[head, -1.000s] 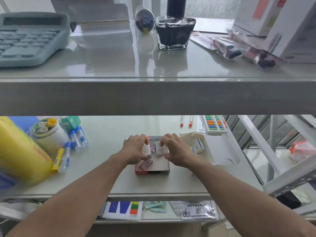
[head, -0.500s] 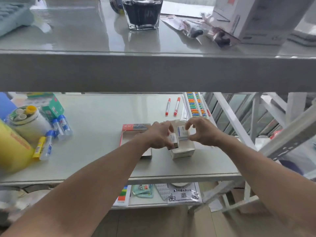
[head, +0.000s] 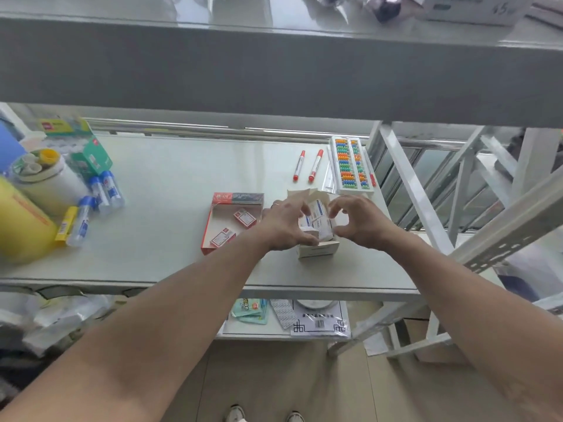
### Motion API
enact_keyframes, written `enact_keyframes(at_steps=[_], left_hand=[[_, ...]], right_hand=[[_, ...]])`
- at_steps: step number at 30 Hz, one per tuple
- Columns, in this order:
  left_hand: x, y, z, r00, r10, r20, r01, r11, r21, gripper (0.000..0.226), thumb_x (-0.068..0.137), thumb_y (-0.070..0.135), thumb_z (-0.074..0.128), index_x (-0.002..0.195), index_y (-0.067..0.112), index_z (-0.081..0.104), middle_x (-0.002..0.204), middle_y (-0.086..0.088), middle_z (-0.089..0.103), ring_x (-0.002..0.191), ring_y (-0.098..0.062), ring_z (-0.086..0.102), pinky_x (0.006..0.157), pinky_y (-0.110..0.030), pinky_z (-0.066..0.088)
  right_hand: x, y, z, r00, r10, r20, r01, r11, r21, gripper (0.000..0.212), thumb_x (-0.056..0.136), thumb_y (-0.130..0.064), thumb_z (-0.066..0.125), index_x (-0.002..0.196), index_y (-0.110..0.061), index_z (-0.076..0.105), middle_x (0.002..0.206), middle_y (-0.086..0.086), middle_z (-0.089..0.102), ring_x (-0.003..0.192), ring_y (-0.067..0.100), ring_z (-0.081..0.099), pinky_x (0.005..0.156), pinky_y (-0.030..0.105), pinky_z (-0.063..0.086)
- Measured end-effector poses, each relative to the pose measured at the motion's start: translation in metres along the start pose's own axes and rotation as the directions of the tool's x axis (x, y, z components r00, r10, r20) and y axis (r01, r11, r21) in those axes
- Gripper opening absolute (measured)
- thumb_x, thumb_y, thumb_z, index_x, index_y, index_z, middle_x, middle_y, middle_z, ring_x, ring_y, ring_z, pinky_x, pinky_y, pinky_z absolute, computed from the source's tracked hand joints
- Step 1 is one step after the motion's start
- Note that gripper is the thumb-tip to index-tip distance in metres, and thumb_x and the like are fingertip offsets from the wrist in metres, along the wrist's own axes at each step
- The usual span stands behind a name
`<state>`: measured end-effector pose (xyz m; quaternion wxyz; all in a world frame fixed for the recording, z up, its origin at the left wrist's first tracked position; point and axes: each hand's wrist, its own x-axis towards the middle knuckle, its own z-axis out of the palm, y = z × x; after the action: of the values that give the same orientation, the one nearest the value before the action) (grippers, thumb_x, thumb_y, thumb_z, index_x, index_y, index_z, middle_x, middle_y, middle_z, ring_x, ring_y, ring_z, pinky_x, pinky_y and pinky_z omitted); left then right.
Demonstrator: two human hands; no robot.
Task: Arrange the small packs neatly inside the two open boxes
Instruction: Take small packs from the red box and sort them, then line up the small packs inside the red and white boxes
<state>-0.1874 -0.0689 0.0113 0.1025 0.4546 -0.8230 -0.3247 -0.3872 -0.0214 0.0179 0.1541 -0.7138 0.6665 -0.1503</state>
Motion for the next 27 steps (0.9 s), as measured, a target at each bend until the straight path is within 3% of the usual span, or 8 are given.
enact_keyframes(at_steps=[4, 7, 12, 16, 19, 24, 27], left_hand=[[-0.015, -0.030, -0.017, 0.986, -0.058, -0.156, 0.043, 0.994, -0.098, 0.028, 0.076, 0.023, 0.076, 0.099, 0.019, 0.062, 0.101, 0.002, 0.064, 0.100, -0.019, 0.060, 0.094, -0.041, 0.048], [-0.035, -0.074, -0.041, 0.950, -0.184, -0.253, 0.177, 0.983, -0.051, 0.017, 0.073, 0.025, 0.069, 0.088, 0.025, 0.062, 0.094, 0.003, 0.068, 0.095, -0.020, 0.063, 0.092, -0.041, 0.049], [-0.056, -0.131, -0.071, 0.971, -0.224, -0.081, 0.235, 0.955, 0.181, 0.035, 0.075, 0.014, 0.070, 0.105, 0.032, 0.065, 0.120, -0.004, 0.064, 0.117, -0.026, 0.054, 0.102, -0.042, 0.044], [-0.050, -0.141, -0.075, 0.988, -0.155, 0.014, 0.141, 0.929, 0.342, 0.042, 0.078, 0.022, 0.072, 0.116, 0.038, 0.063, 0.124, -0.010, 0.054, 0.120, -0.027, 0.048, 0.100, -0.037, 0.035], [-0.042, -0.141, -0.076, 0.995, -0.065, 0.074, 0.025, 0.895, 0.445, 0.039, 0.079, 0.026, 0.072, 0.115, 0.039, 0.063, 0.127, -0.006, 0.060, 0.134, -0.023, 0.038, 0.101, -0.039, 0.031], [-0.035, -0.140, -0.081, 0.987, -0.008, 0.158, -0.082, 0.828, 0.554, 0.040, 0.079, 0.027, 0.073, 0.117, 0.036, 0.063, 0.127, 0.001, 0.062, 0.132, -0.021, 0.041, 0.097, -0.039, 0.030], [-0.034, -0.142, -0.081, 0.984, 0.013, 0.177, -0.115, 0.805, 0.582, 0.038, 0.080, 0.027, 0.074, 0.115, 0.036, 0.063, 0.127, 0.002, 0.062, 0.131, -0.021, 0.043, 0.098, -0.040, 0.032]], right_hand=[[0.003, -0.012, 0.000, 0.995, -0.028, -0.098, 0.031, 0.999, 0.029, 0.018, 0.081, -0.012, 0.078, 0.098, -0.013, 0.072, 0.106, 0.002, 0.069, 0.095, 0.019, 0.058, 0.085, 0.037, 0.049], [0.010, -0.043, 0.011, 0.987, -0.065, -0.146, 0.075, 0.995, 0.068, 0.018, 0.083, -0.009, 0.076, 0.101, -0.010, 0.074, 0.095, -0.001, 0.063, 0.090, 0.021, 0.057, 0.080, 0.035, 0.045], [0.036, -0.093, 0.054, 0.988, -0.130, -0.082, 0.131, 0.991, 0.008, 0.025, 0.083, -0.012, 0.075, 0.108, -0.014, 0.075, 0.109, 0.008, 0.075, 0.100, 0.026, 0.066, 0.085, 0.031, 0.045], [0.061, -0.116, 0.077, 0.998, -0.063, 0.027, 0.064, 0.997, -0.034, 0.036, 0.084, -0.010, 0.070, 0.118, -0.022, 0.072, 0.116, 0.013, 0.068, 0.103, 0.033, 0.065, 0.082, 0.035, 0.048], [0.072, -0.130, 0.083, 0.995, -0.047, 0.093, 0.054, 0.996, -0.071, 0.042, 0.084, -0.007, 0.069, 0.121, -0.025, 0.070, 0.123, 0.014, 0.063, 0.108, 0.035, 0.063, 0.093, 0.042, 0.053], [0.084, -0.141, 0.090, 0.980, -0.073, 0.186, 0.107, 0.978, -0.179, 0.050, 0.085, 0.001, 0.062, 0.125, -0.030, 0.068, 0.131, 0.011, 0.059, 0.114, 0.035, 0.061, 0.091, 0.042, 0.053], [0.085, -0.145, 0.093, 0.965, -0.120, 0.233, 0.182, 0.946, -0.269, 0.044, 0.089, 0.004, 0.056, 0.124, -0.021, 0.066, 0.123, 0.008, 0.063, 0.111, 0.028, 0.055, 0.086, 0.036, 0.046]])
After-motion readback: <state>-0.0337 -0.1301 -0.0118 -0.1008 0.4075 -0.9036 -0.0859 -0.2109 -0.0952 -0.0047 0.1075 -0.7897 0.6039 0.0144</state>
